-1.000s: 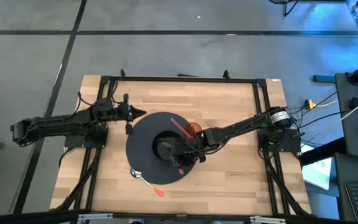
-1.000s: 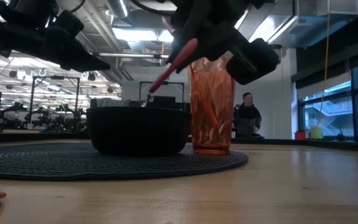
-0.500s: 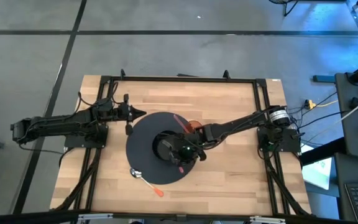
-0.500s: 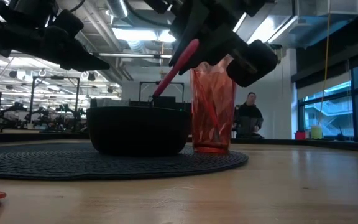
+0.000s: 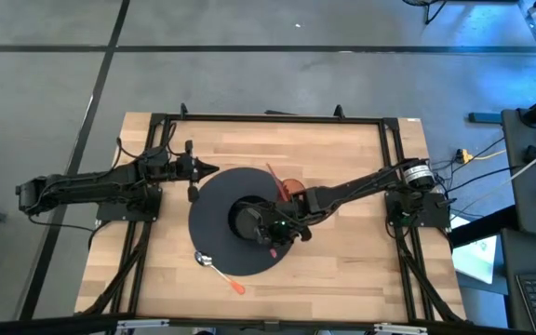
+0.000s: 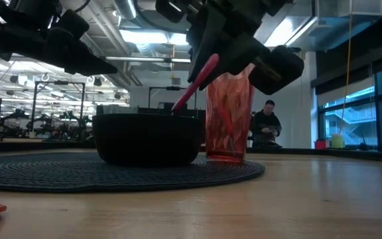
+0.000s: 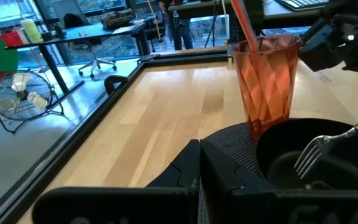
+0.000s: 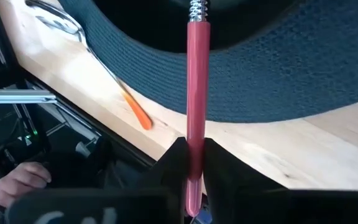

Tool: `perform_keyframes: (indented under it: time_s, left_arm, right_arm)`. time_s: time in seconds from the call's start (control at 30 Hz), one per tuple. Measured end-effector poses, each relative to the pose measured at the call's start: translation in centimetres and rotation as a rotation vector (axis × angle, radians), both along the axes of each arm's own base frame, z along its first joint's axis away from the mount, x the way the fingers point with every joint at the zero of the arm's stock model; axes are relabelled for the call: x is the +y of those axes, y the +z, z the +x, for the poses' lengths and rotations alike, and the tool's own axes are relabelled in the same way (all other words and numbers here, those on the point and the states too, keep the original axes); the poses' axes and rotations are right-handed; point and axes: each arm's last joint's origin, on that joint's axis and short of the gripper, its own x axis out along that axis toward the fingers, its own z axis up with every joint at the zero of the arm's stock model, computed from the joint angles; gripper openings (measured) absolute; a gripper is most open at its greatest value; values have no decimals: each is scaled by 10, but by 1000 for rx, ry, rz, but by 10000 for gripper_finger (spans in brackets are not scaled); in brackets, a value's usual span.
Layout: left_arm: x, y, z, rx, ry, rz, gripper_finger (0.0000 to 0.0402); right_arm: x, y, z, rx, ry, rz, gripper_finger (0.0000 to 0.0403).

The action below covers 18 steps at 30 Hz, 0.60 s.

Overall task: Pick & Place Utensil
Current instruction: Put the pink fork into the black bowl

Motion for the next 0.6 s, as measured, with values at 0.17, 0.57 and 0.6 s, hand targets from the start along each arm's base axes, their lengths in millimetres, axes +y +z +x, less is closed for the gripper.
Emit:
perform_keyframes:
  time_s: [0.17, 0.57, 0.6]
  left_arm:
    - [0, 0, 0, 0, 0, 0, 4]
    - [0, 1, 0, -11, 2, -9, 4]
    - [0, 1, 0, -12, 2, -11, 4]
  right_arm:
    - [1, 0, 0, -4, 8, 8, 46]
    - [5, 2, 2, -37, 21, 6, 48]
    - [5, 2, 2, -41, 22, 6, 48]
